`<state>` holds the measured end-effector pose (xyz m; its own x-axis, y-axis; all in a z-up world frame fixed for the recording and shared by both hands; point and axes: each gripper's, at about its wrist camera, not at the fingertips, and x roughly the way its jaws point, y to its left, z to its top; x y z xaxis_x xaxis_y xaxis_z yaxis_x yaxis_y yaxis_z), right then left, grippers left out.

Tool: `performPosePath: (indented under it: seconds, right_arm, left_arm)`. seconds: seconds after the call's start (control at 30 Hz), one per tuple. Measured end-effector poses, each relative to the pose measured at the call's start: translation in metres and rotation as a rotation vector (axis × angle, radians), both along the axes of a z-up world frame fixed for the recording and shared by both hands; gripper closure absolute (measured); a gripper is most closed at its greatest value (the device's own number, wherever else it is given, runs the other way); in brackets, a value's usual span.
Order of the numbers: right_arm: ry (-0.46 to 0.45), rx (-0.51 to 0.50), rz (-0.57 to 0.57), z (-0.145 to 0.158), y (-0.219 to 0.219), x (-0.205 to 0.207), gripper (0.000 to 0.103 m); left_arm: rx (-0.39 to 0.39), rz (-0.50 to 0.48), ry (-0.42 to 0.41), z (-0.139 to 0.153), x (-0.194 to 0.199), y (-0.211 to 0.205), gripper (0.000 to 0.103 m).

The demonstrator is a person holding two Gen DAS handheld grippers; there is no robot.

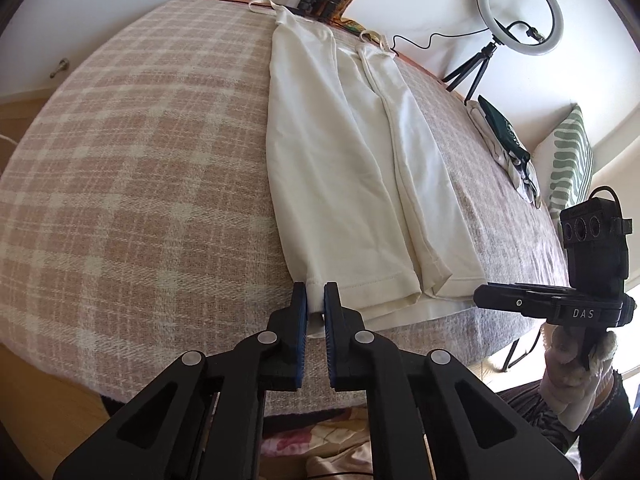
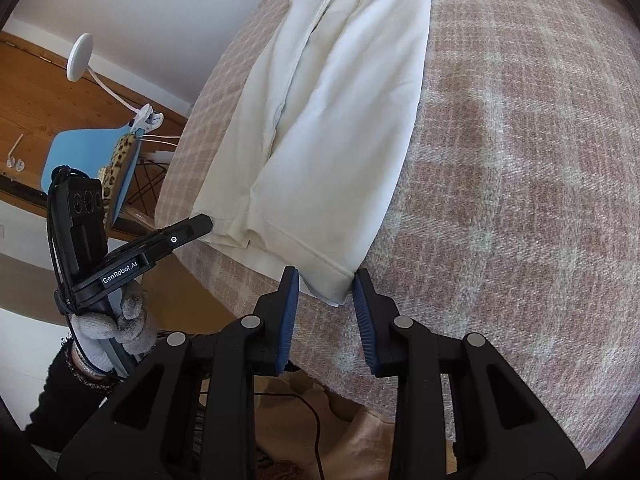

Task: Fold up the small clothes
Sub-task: 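Grasp the hem of the folded camisole strip with both grippers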

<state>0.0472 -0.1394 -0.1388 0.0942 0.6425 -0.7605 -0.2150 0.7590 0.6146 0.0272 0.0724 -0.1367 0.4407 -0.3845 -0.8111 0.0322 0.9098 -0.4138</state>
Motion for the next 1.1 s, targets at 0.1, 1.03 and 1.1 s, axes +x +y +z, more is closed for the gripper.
performPosePath:
  seconds: [0.1,1.03,1.1]
  right_arm:
    - [0.018,0.029,-0.011,-0.002,-0.001,0.0,0.068]
    - [-0.059,0.181,-0.083,0.028,-0.044,0.009,0.097]
    - [-0.079,0.198,-0.102,0.037,-0.047,0.018,0.097]
  left_arm:
    - [-0.004,0.006,-0.004,0.0,0.0,0.001,0.098]
    - [-0.016,0.021,-0.12,0.043,0.006,0.001,0.1]
    - [-0.014,0.024,-0.139,0.052,0.015,0.001,0.1]
